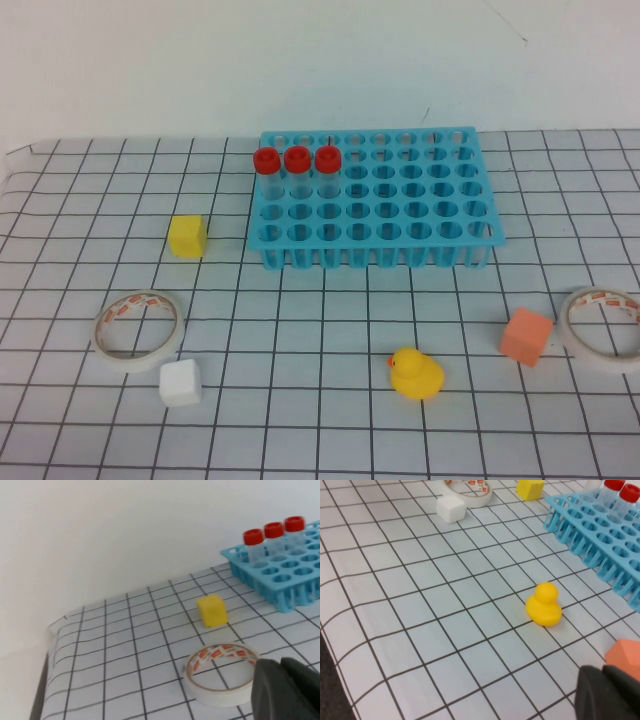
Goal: Place the test tubes
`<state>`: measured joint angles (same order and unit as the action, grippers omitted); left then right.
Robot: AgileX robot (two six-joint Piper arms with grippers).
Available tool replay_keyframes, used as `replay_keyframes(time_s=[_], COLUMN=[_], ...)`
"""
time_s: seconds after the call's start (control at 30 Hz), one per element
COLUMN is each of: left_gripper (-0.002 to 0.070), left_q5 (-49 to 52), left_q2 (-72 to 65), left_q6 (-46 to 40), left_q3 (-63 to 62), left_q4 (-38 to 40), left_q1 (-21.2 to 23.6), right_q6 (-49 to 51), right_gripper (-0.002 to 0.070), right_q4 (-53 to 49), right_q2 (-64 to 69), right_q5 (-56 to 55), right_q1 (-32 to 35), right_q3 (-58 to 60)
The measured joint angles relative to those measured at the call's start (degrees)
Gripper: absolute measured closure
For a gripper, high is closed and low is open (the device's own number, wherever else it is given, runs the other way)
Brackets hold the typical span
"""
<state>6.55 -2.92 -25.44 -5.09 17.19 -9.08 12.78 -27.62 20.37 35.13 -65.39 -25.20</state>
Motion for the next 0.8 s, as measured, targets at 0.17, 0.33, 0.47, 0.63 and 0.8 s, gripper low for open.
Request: replay_keyframes(time_s=[0.17, 0.33, 0.47, 0.63, 0.8], left_gripper=[0.0675, 0.0675, 0.0675, 0.0675, 0.0675], left_q5=[-5.7, -2.2, 1.9, 3.5, 4.8], left_q2=[3.0, 3.5, 3.6, 3.6, 3.6], left_q6=[0.4, -1.2, -1.3, -1.3, -1.3], left_q3=[6.2, 6.2, 6.2, 6.2, 6.2], left_q4=[3.5, 4.7, 4.1, 3.5, 3.5], left_q1=[3.9, 5.3, 5.3, 5.4, 5.6], right_q6=[0.0, 0.0, 0.0, 0.0, 0.0], right_gripper=[0.0678, 0.0678, 0.0678, 0.0678, 0.0678], right_q4=[0.0, 0.0, 0.0, 0.0, 0.0], right_q2=[0.0, 0.0, 0.0, 0.0, 0.0], right_q5=[0.0, 0.0, 0.0, 0.0, 0.0], right_q1=[0.0, 0.0, 0.0, 0.0, 0.0], right_q3=[0.0, 0.0, 0.0, 0.0, 0.0])
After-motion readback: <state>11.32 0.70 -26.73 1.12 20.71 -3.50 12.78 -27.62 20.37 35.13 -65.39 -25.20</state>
